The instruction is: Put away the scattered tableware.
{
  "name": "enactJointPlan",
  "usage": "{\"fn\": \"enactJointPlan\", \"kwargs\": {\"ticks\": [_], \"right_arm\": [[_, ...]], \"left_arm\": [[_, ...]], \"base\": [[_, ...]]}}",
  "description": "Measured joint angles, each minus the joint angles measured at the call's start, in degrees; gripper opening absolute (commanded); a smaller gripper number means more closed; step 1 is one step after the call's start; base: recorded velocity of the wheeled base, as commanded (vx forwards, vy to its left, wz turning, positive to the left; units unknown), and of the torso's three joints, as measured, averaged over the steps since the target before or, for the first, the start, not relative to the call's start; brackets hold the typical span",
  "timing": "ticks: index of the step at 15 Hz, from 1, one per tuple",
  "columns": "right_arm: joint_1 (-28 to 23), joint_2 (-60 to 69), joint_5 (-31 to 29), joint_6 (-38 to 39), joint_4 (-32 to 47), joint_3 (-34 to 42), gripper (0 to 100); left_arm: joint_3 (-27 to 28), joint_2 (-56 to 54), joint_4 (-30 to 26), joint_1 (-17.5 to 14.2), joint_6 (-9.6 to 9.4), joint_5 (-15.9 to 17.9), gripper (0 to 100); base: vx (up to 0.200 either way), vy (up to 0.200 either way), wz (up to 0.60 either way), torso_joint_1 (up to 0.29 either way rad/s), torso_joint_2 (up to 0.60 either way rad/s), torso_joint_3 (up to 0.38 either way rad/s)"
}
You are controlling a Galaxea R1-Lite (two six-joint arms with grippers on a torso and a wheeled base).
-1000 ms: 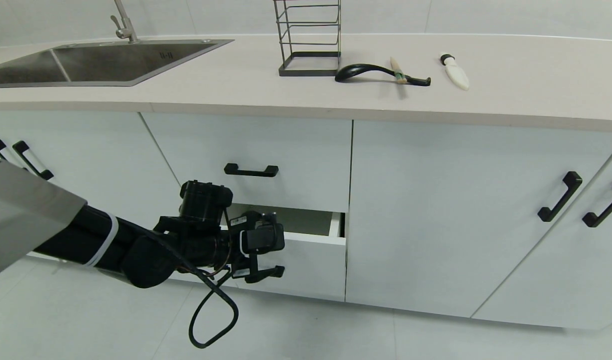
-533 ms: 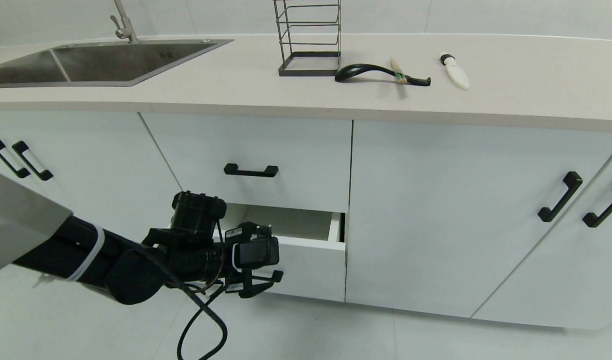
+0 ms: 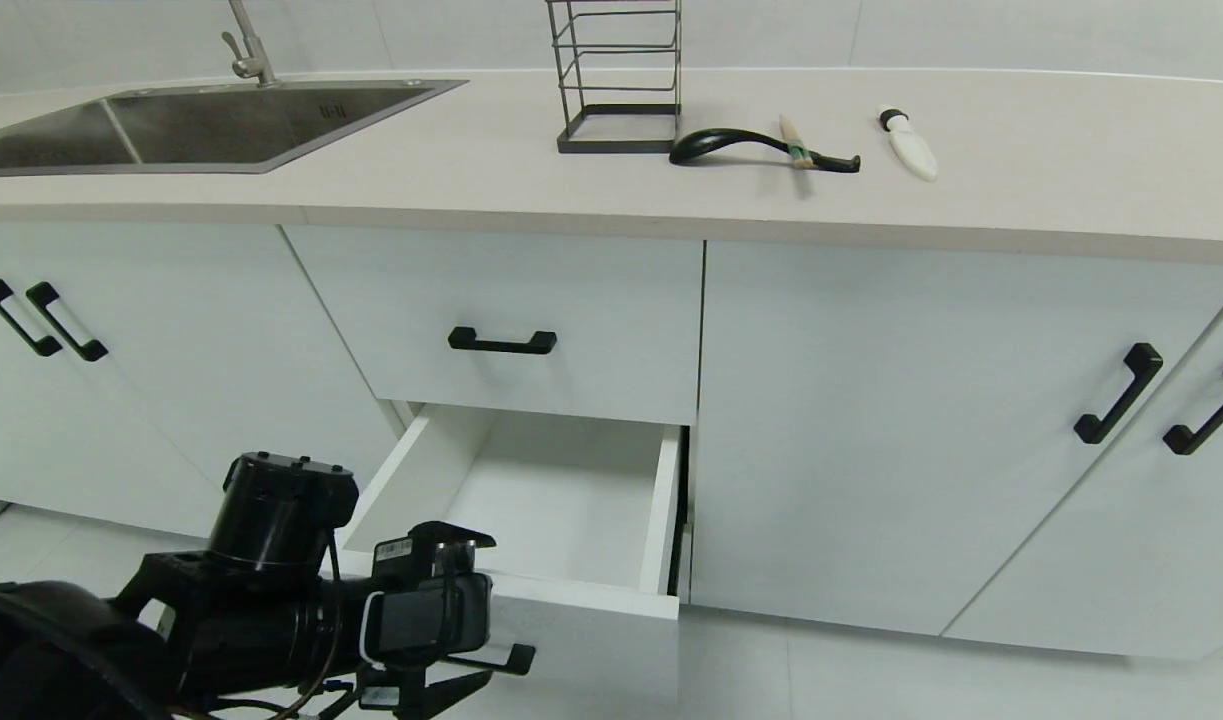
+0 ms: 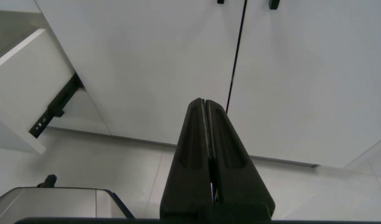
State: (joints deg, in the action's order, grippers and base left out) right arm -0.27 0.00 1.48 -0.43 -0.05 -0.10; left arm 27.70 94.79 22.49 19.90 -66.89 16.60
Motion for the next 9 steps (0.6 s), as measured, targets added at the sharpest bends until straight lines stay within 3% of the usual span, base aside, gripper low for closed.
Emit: {"fn": "enactJointPlan", "kwargs": {"ticks": [5, 6, 7, 8, 9], "right_arm": [[0.0, 0.0, 0.0, 0.0, 0.0, 0.0, 0], [0.0, 0.0, 0.0, 0.0, 0.0, 0.0, 0], [0.0, 0.0, 0.0, 0.0, 0.0, 0.0, 0], [0.0, 0.0, 0.0, 0.0, 0.0, 0.0, 0], [0.0, 0.0, 0.0, 0.0, 0.0, 0.0, 0]], "left_arm": [[-1.7, -4.1, -0.1, 1.6, 0.41, 0.9, 100], [-1.8, -5.6, -0.2, 2.0, 1.28, 1.6, 100], [-1.8, -7.7, -0.3, 2.5, 3.3, 2.0, 100], [-1.7, -10.2, -0.5, 2.8, 7.89, 2.2, 100], [-1.6, -13.2, -0.5, 3.0, 17.19, 2.3, 100]], "base": [[0.0, 0.0, 0.0, 0.0, 0.0, 0.0], [0.0, 0.0, 0.0, 0.0, 0.0, 0.0], [0.0, 0.0, 0.0, 0.0, 0.0, 0.0], [0.0, 0.0, 0.0, 0.0, 0.0, 0.0], [0.0, 0.0, 0.0, 0.0, 0.0, 0.0]]}}
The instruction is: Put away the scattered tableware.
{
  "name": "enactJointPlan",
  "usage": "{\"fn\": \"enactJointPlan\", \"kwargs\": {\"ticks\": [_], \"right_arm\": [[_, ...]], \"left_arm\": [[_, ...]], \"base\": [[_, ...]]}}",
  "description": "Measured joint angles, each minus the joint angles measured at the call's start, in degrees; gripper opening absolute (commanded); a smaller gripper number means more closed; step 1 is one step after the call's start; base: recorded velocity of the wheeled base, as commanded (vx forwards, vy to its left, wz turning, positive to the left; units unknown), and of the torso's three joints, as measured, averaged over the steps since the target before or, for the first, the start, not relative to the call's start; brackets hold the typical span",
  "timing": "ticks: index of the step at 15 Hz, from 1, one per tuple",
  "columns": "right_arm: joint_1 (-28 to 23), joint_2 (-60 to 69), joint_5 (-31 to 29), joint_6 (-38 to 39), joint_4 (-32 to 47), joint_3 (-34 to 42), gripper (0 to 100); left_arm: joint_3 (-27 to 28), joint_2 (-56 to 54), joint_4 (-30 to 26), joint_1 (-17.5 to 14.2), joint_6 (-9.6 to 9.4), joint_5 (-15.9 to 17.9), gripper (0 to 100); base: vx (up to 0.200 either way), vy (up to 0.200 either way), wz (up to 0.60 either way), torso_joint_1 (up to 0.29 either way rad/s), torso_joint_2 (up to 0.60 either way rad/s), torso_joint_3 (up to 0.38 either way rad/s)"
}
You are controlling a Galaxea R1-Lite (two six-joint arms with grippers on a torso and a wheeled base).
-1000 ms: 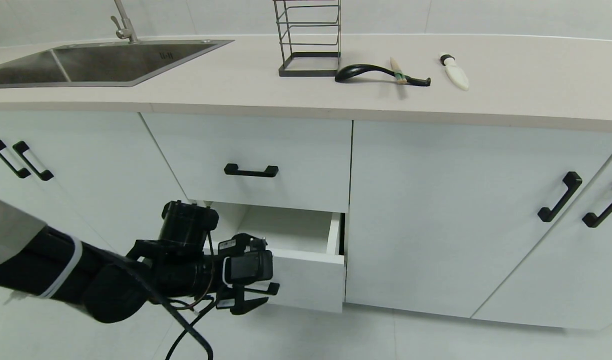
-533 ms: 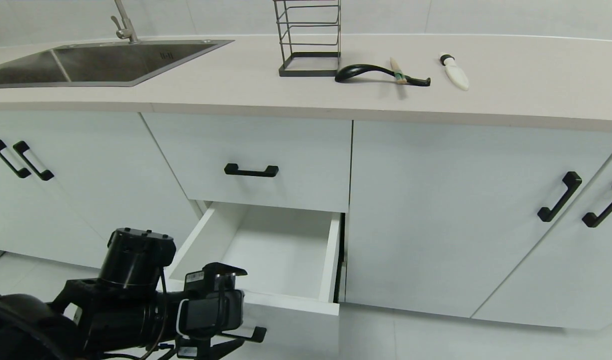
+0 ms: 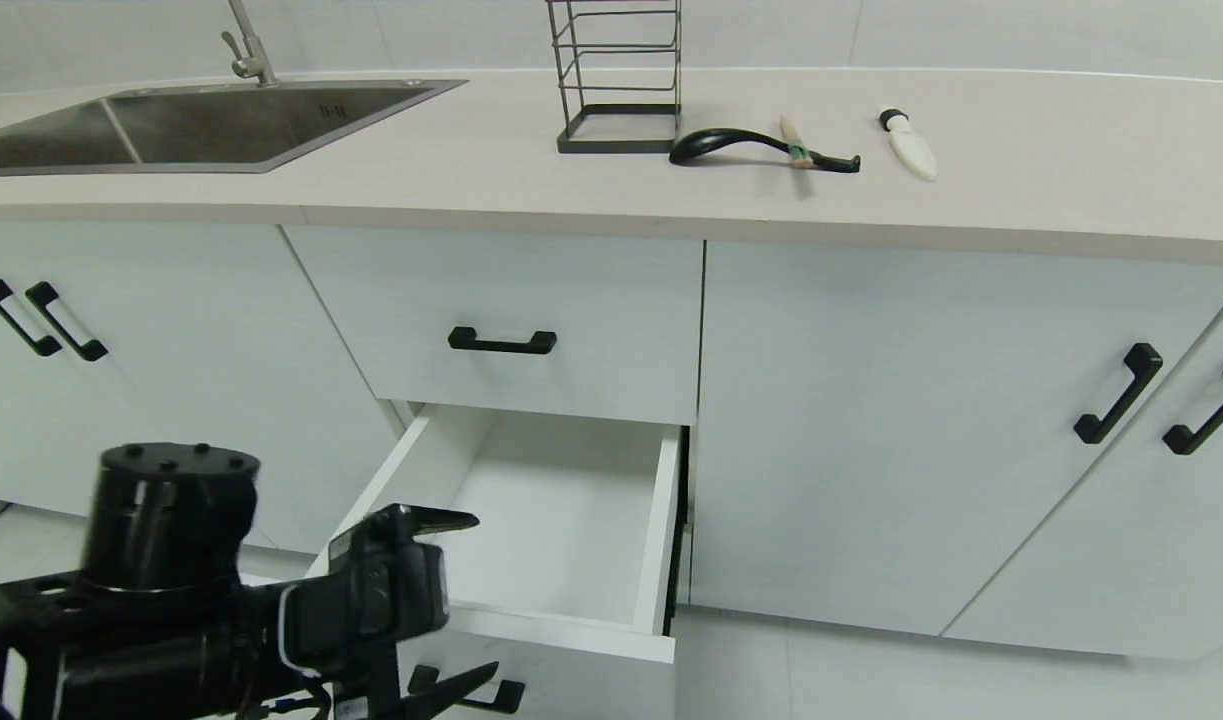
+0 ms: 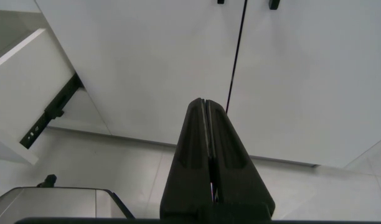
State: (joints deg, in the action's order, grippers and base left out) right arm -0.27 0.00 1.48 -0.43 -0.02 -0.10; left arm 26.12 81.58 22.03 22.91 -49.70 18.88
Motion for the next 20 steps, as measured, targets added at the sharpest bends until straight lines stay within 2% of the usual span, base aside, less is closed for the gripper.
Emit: {"fn": "enactJointPlan", "kwargs": {"ticks": [3, 4, 5, 6, 7, 8, 11, 13, 16, 18, 20], "right_arm": [[0.0, 0.0, 0.0, 0.0, 0.0, 0.0, 0], [0.0, 0.0, 0.0, 0.0, 0.0, 0.0, 0], [0.0, 0.0, 0.0, 0.0, 0.0, 0.0, 0], [0.0, 0.0, 0.0, 0.0, 0.0, 0.0, 0], [0.0, 0.0, 0.0, 0.0, 0.0, 0.0, 0], [0.0, 0.0, 0.0, 0.0, 0.0, 0.0, 0], [0.0, 0.0, 0.0, 0.0, 0.0, 0.0, 0], [0.0, 0.0, 0.0, 0.0, 0.0, 0.0, 0], [0.0, 0.0, 0.0, 0.0, 0.0, 0.0, 0], [0.0, 0.0, 0.2, -0.4, 0.0, 0.0, 0], [0.0, 0.0, 0.2, -0.3, 0.0, 0.0, 0]], "left_arm": [[0.4, -8.7, 0.3, -0.3, 32.18, -0.1, 100], [0.7, -11.0, 0.6, -1.0, 42.18, -0.1, 100], [1.0, -13.3, 1.6, -2.2, 50.35, -0.1, 100], [0.3, -15.8, 4.4, -3.9, 55.2, -0.1, 100], [-1.7, -17.8, 6.9, -5.2, 55.72, -0.1, 100], [-4.8, -19.5, 9.6, -6.3, 54.87, -0.1, 100], [-17.4, -25.4, 20.1, -10.9, 49.57, -0.5, 100], [-22.7, -31.1, 23.3, -14.8, 48.14, -0.8, 100], [-25.2, -42.1, 18.6, -18.3, 47.6, -1.2, 100], [-25.6, -52.4, 10.9, -20.6, 47.54, -1.3, 100], [-25.8, -63.4, 0.5, -22.0, 47.43, -1.0, 100]], "base": [[0.0, 0.0, 0.0, 0.0, 0.0, 0.0], [0.0, 0.0, 0.0, 0.0, 0.0, 0.0], [0.0, 0.0, 0.0, 0.0, 0.0, 0.0], [0.0, 0.0, 0.0, 0.0, 0.0, 0.0], [0.0, 0.0, 0.0, 0.0, 0.0, 0.0], [0.0, 0.0, 0.0, 0.0, 0.0, 0.0], [0.0, 0.0, 0.0, 0.0, 0.0, 0.0], [0.0, 0.0, 0.0, 0.0, 0.0, 0.0], [0.0, 0.0, 0.0, 0.0, 0.0, 0.0], [0.0, 0.0, 0.0, 0.0, 0.0, 0.0], [0.0, 0.0, 0.0, 0.0, 0.0, 0.0]]}}
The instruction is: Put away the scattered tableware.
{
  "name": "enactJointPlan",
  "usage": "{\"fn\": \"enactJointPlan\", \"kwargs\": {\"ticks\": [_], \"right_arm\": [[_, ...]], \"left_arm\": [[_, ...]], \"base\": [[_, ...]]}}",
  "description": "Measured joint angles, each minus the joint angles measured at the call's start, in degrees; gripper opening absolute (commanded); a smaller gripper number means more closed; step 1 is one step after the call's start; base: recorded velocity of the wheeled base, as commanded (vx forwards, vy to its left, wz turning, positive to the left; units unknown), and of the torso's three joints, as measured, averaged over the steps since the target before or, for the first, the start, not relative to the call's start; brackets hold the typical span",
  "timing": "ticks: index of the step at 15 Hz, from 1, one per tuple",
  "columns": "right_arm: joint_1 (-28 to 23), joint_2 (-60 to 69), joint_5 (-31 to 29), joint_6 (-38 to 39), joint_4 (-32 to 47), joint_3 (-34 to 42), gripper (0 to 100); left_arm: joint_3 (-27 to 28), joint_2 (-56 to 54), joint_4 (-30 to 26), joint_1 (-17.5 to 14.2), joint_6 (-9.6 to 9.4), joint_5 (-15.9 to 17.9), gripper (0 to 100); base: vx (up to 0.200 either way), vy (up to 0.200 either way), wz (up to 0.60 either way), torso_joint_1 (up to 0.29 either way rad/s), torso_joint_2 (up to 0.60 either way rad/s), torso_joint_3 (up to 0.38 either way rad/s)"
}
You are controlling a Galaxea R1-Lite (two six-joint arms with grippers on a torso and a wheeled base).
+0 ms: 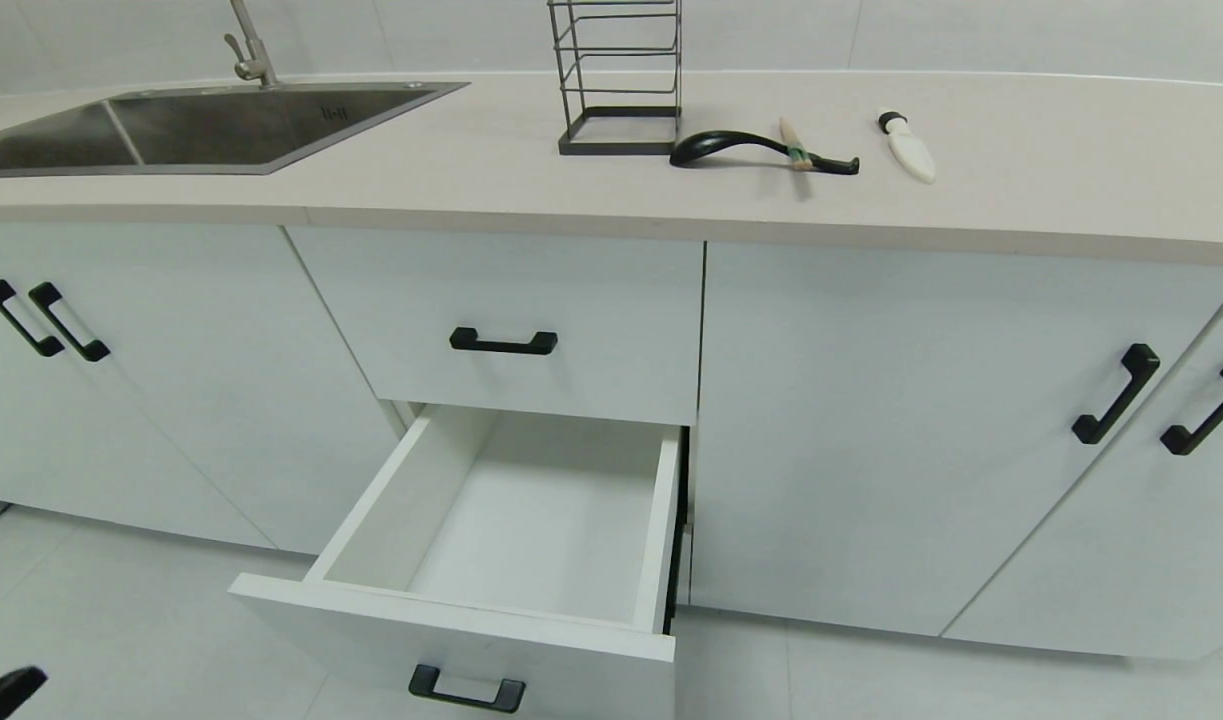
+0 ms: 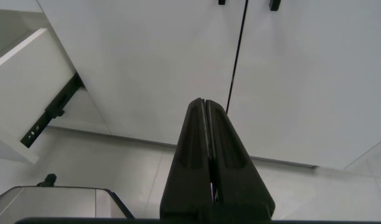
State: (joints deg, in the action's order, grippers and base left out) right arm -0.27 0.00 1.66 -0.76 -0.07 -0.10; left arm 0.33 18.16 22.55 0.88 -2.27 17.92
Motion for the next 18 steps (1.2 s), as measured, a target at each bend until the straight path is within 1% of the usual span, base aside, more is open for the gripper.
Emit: {"fn": "enactJointPlan", "kwargs": {"ticks": [1, 2, 3, 4, 5, 6, 7, 9, 10, 11, 12, 13, 14, 18], "right_arm": [[0.0, 0.0, 0.0, 0.0, 0.0, 0.0, 0], [0.0, 0.0, 0.0, 0.0, 0.0, 0.0, 0], [0.0, 0.0, 0.0, 0.1, 0.0, 0.0, 0], [0.0, 0.0, 0.0, 0.2, 0.0, 0.0, 0], [0.0, 0.0, 0.0, 0.2, 0.0, 0.0, 0], [0.0, 0.0, 0.0, 0.2, 0.0, 0.0, 0], [0.0, 0.0, 0.0, 0.2, 0.0, 0.0, 0], [0.0, 0.0, 0.0, 0.2, 0.1, 0.0, 0], [0.0, 0.0, 0.0, 0.2, 0.0, 0.0, 0], [0.0, 0.0, 0.0, 0.1, 0.0, 0.0, 0], [0.0, 0.0, 0.0, 0.1, 0.0, 0.0, 0], [0.0, 0.0, 0.0, 0.2, 0.0, 0.0, 0], [0.0, 0.0, 0.0, 0.1, 0.0, 0.0, 0], [0.0, 0.0, 0.1, 0.2, 0.0, 0.0, 0]], "left_arm": [[0.0, -4.9, -7.3, -0.3, -0.44, 0.4, 100], [-0.1, -8.9, -15.1, -0.5, -1.45, 0.7, 100], [-0.1, -11.9, -19.2, -0.6, -3.58, 0.4, 100], [-0.1, -14.2, -19.9, -0.7, -4.75, -2.3, 100], [-0.1, -15.6, -20.3, -0.8, -4.99, -8.5, 100], [-0.2, -16.5, -21.4, -0.8, -4.46, -14.9, 100], [-0.2, -17.2, -22.3, -0.8, -2.71, -17.8, 100], [-0.2, -17.9, -22.6, -0.9, -3.45, -18.1, 100], [-0.2, -18.1, -22.6, -0.9, -3.06, -18.1, 100], [-0.2, -18.2, -22.6, -0.9, -1.83, -18.0, 100], [-0.2, -18.2, -22.6, -0.9, 1.49, -17.9, 100], [-0.2, -18.3, -22.6, -0.9, 3.16, -17.9, 100], [-0.2, -18.3, -22.6, -0.9, 3.41, -18.0, 100], [-0.2, -18.3, -22.6, -0.9, 3.39, -18.1, 100]], "base": [[0.0, 0.0, 0.0, 0.0, 0.0, 0.0], [0.0, 0.0, 0.0, 0.0, 0.0, 0.0], [0.0, 0.0, 0.0, 0.0, 0.0, 0.0], [0.0, 0.0, 0.0, 0.0, 0.0, 0.0], [0.0, 0.0, 0.0, 0.0, 0.0, 0.0], [0.0, 0.0, 0.0, 0.0, 0.0, 0.0], [0.0, 0.0, 0.0, 0.0, 0.0, 0.0], [0.0, 0.0, 0.6, 0.002, 0.01, 0.002], [0.0, 0.0, 0.6, 0.007, 0.0, -0.002], [0.0, 0.0, 0.6, 0.002, 0.0, 0.002], [0.0, 0.0, 0.6, 0.002, 0.0, 0.002], [0.0, 0.0, 0.6, 0.002, 0.0, 0.002], [0.0, 0.0, 0.0, 0.0, 0.0, 0.0], [0.0, 0.0, 0.0, 0.0, 0.0, 0.0]]}}
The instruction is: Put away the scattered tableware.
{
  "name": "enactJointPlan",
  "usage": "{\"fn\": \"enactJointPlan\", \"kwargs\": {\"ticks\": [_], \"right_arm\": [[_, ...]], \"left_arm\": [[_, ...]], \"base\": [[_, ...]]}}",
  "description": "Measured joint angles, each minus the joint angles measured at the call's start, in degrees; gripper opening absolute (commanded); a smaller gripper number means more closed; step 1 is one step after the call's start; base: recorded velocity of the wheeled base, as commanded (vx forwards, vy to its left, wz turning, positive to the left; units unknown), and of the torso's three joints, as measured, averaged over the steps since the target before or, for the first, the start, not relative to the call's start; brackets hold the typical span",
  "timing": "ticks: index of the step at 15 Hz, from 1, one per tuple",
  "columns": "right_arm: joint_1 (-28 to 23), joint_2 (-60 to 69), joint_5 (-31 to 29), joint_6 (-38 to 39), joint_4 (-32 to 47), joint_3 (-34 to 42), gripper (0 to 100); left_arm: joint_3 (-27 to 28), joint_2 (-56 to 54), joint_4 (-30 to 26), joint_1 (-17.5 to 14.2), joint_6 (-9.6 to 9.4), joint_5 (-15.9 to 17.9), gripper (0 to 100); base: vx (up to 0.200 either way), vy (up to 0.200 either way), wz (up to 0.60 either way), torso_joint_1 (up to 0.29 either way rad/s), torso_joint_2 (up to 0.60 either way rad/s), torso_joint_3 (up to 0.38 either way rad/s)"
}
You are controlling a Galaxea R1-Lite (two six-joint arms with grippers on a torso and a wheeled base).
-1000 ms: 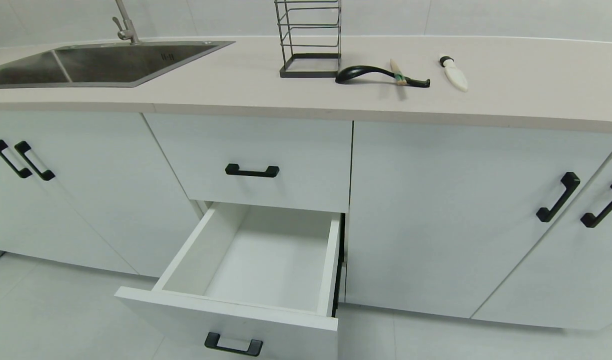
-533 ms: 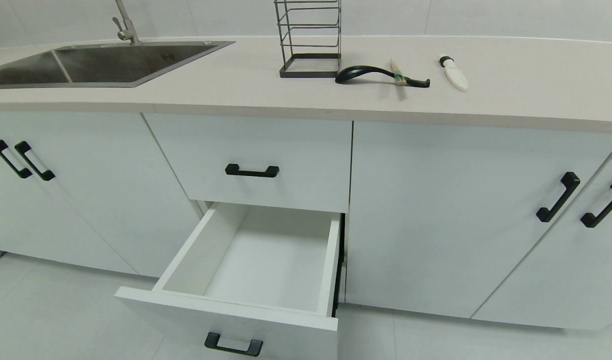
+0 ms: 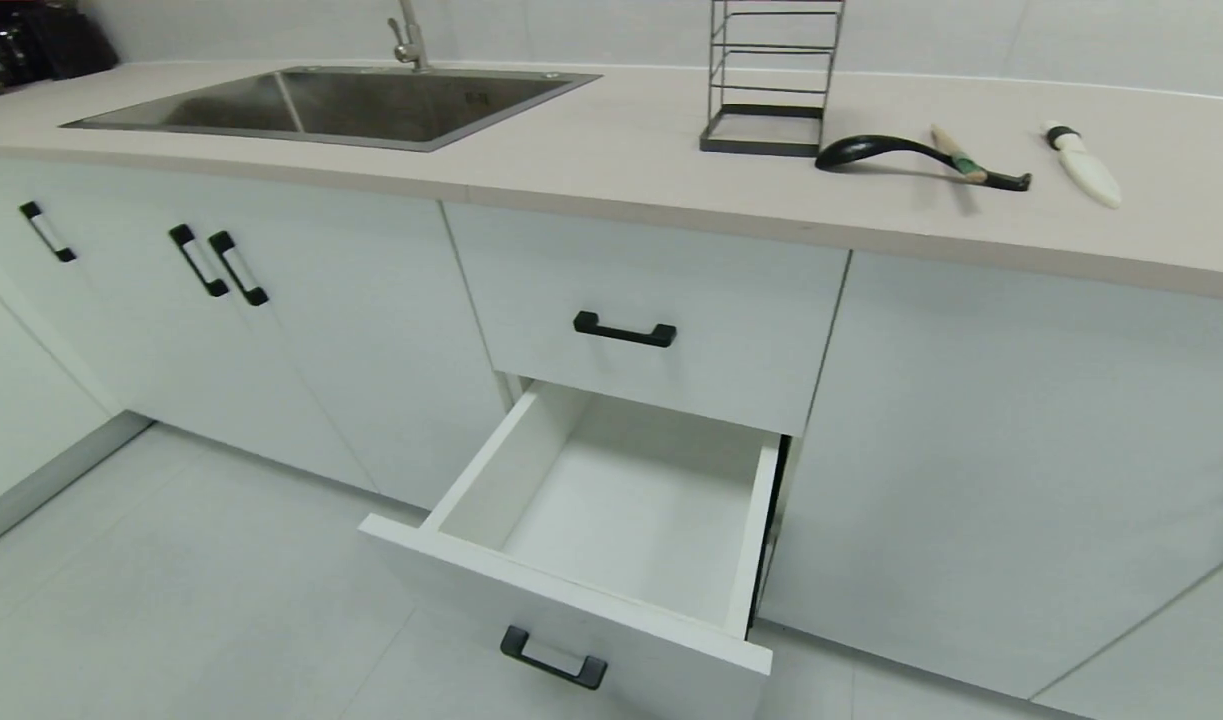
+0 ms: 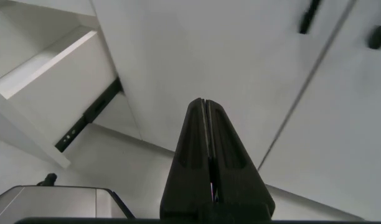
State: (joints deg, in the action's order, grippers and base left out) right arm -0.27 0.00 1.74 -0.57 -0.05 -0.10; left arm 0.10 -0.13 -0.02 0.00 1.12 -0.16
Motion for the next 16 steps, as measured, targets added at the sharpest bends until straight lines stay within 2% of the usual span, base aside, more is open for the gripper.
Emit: {"fn": "enactJointPlan", "kwargs": {"ticks": [3, 9, 16], "right_arm": [[0.0, 0.0, -0.2, 0.2, 0.0, 0.0, 0], [0.0, 0.0, -0.3, 0.1, 0.0, 0.0, 0], [0.0, 0.0, -0.3, 0.0, 0.0, 0.0, 0]], "left_arm": [[0.0, 0.0, 0.0, 0.0, 0.07, 0.0, 100], [0.0, 0.0, 0.1, 0.0, 0.13, 0.0, 100], [0.0, 0.0, 0.0, 0.0, 0.33, 0.0, 100]], "base": [[0.0, 0.0, 0.0, 0.0, 0.0, 0.0], [0.2, 0.0, 0.0, 0.005, 0.0, 0.004], [0.0, 0.0, 0.0, 0.0, 0.0, 0.0]]}}
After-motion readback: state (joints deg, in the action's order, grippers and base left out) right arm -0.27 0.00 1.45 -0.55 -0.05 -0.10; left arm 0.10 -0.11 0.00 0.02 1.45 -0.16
